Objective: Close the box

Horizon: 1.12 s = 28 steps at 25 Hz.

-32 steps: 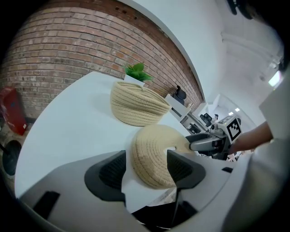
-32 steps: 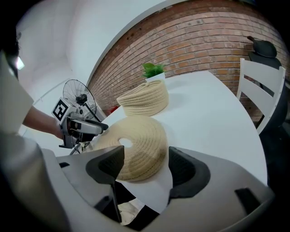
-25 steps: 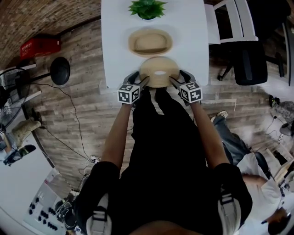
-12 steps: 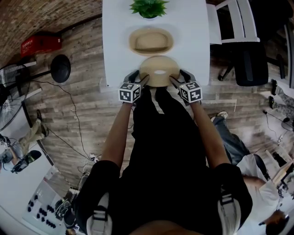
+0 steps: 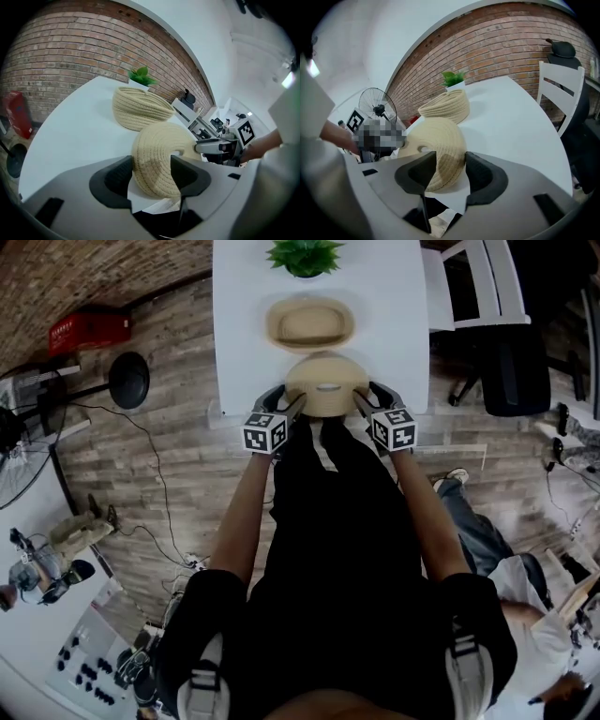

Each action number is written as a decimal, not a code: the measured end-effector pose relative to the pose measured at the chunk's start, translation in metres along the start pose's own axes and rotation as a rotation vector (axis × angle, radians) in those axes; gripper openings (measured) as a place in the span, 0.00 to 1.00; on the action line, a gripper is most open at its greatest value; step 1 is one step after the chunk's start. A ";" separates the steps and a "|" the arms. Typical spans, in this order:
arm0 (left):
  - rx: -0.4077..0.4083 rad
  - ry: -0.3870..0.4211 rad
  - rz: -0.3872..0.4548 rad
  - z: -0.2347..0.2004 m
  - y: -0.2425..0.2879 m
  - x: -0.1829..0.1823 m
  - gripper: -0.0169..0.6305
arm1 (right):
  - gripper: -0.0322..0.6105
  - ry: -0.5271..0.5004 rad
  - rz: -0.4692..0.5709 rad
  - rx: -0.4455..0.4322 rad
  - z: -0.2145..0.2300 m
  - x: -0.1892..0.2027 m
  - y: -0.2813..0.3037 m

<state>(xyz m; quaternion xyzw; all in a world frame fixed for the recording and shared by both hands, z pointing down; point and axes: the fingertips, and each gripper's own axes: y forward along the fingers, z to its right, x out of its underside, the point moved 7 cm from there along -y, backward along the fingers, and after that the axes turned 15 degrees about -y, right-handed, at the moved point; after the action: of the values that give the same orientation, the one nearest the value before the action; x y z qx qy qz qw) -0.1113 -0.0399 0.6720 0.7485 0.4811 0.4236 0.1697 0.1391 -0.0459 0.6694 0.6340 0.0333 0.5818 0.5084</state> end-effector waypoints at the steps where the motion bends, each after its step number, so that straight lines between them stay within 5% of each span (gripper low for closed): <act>1: -0.002 -0.001 0.006 0.001 -0.002 0.000 0.43 | 0.34 0.006 0.010 0.010 0.000 -0.001 -0.002; 6: -0.012 -0.001 0.038 0.005 -0.015 0.001 0.40 | 0.30 -0.012 0.020 0.029 -0.004 -0.005 -0.006; 11: -0.050 -0.007 0.069 0.001 -0.024 -0.001 0.22 | 0.29 -0.021 0.027 0.026 -0.003 -0.008 -0.008; 28: -0.083 0.008 0.152 0.024 -0.050 -0.014 0.21 | 0.27 -0.059 0.096 0.016 -0.005 -0.035 -0.029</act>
<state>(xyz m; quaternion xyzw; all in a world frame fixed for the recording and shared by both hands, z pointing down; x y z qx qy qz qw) -0.1234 -0.0240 0.6185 0.7735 0.4058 0.4577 0.1660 0.1402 -0.0507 0.6237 0.6557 -0.0075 0.5862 0.4758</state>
